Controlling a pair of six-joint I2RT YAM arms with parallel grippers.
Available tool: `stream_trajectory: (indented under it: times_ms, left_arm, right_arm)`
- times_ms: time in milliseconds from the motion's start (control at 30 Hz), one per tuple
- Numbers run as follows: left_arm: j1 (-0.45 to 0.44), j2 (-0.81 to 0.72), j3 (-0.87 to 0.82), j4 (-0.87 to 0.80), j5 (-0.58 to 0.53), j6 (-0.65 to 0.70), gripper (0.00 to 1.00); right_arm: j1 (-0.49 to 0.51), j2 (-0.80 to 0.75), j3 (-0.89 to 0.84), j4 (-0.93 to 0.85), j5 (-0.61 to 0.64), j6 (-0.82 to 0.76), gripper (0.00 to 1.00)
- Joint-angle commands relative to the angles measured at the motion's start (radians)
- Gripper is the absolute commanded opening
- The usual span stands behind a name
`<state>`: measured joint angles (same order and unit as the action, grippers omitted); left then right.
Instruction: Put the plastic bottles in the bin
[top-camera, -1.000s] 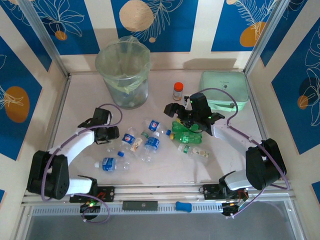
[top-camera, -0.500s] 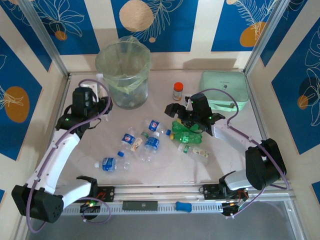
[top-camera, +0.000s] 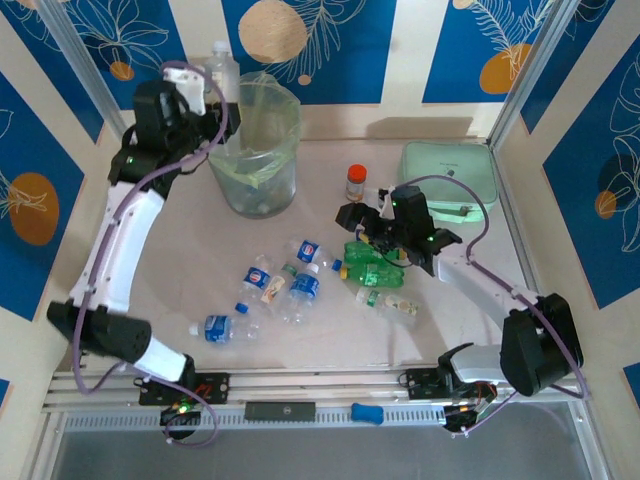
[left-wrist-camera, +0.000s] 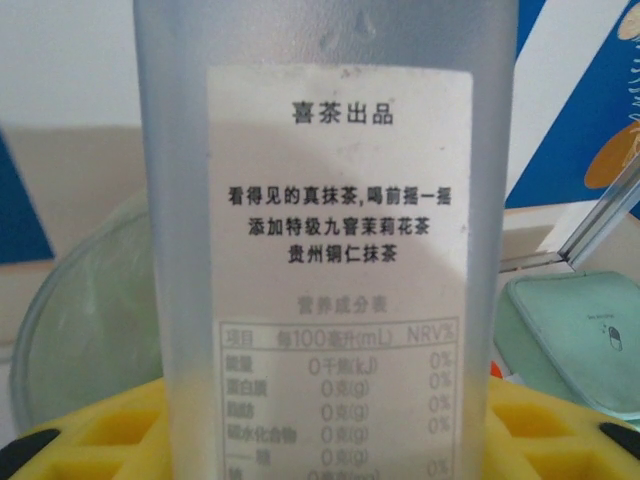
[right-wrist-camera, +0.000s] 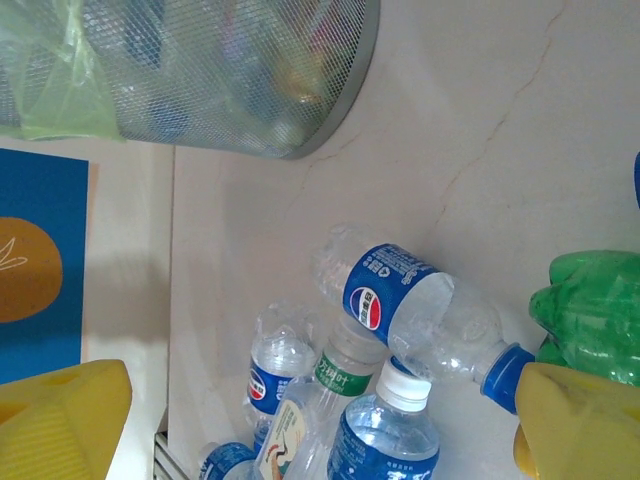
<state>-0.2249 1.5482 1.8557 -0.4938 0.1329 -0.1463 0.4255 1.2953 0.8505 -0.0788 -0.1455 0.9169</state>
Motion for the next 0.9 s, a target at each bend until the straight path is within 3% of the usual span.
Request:
stream_trajectory:
  times_ms: [0, 167, 300, 500, 867]
  left_arm:
    - [0.001, 0.104, 0.164, -0.133, 0.071, 0.085, 0.48]
    - [0.003, 0.265, 0.387, -0.243, 0.066, 0.156, 0.48]
    - [0.001, 0.376, 0.531, -0.328, -0.026, 0.251, 0.48]
    - [0.002, 0.456, 0.519, -0.342, -0.201, 0.368, 0.47]
    - [-0.004, 0.526, 0.482, -0.347, -0.243, 0.396, 0.52]
  right_arm:
    - [-0.010, -0.050, -0.029, -0.036, 0.013, 0.003, 0.99]
    - [-0.022, -0.100, -0.051, -0.063, 0.031, -0.003, 0.99]
    - [-0.033, -0.134, -0.066, -0.076, 0.041, -0.005, 0.99]
    - [-0.042, -0.164, -0.082, -0.081, 0.049, -0.003, 0.99]
    - [-0.048, -0.185, -0.092, -0.095, 0.056, -0.003, 0.99]
